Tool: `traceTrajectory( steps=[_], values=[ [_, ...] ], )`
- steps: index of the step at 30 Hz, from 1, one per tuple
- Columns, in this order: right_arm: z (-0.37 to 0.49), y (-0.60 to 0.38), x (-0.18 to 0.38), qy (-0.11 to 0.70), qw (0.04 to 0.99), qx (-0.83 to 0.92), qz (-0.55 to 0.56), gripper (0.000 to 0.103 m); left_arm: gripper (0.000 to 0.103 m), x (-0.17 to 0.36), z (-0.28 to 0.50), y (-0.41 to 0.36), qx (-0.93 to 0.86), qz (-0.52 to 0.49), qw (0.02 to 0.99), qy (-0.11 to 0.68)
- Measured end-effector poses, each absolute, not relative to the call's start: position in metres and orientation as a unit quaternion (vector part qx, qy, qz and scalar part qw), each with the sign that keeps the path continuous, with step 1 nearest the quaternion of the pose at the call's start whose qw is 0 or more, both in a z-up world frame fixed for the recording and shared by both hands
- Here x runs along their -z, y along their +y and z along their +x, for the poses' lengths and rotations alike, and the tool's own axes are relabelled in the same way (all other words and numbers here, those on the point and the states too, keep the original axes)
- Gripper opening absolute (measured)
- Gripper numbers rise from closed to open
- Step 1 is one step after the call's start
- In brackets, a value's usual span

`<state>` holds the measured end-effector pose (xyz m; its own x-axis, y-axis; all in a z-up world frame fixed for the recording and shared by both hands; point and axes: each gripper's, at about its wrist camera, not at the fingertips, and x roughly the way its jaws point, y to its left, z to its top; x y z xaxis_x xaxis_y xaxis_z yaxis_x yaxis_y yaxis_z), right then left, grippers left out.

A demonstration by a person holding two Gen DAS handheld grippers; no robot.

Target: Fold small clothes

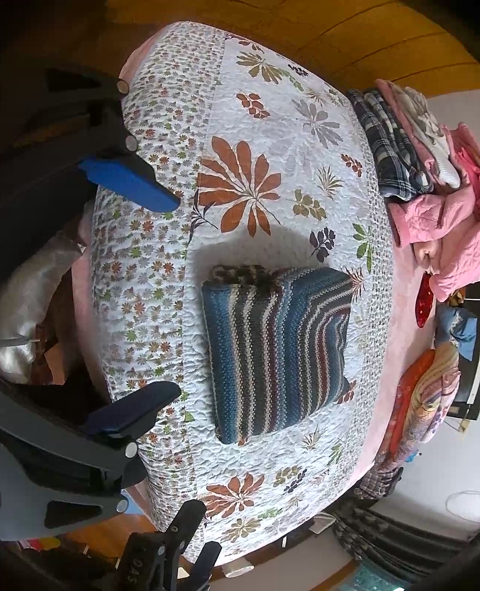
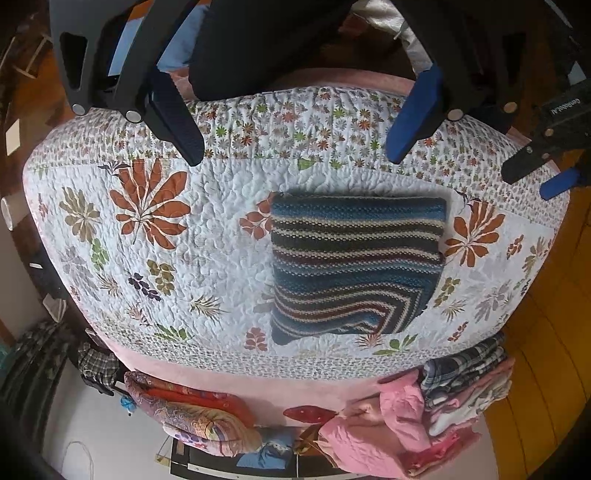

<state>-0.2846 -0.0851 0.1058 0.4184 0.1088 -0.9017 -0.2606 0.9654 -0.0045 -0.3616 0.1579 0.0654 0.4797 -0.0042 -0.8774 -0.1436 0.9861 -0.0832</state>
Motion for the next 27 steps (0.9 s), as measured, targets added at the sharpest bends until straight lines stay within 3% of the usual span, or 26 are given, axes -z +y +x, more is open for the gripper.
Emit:
traceTrajectory(
  steps=[27],
  values=[
    [-0.2810, -0.0877, -0.1028, 0.532, 0.839, -0.098, -0.053, 0.099, 0.092, -0.0650, -0.3595, 0.1564, -0.038, -0.068, 0.858, 0.507]
  ],
)
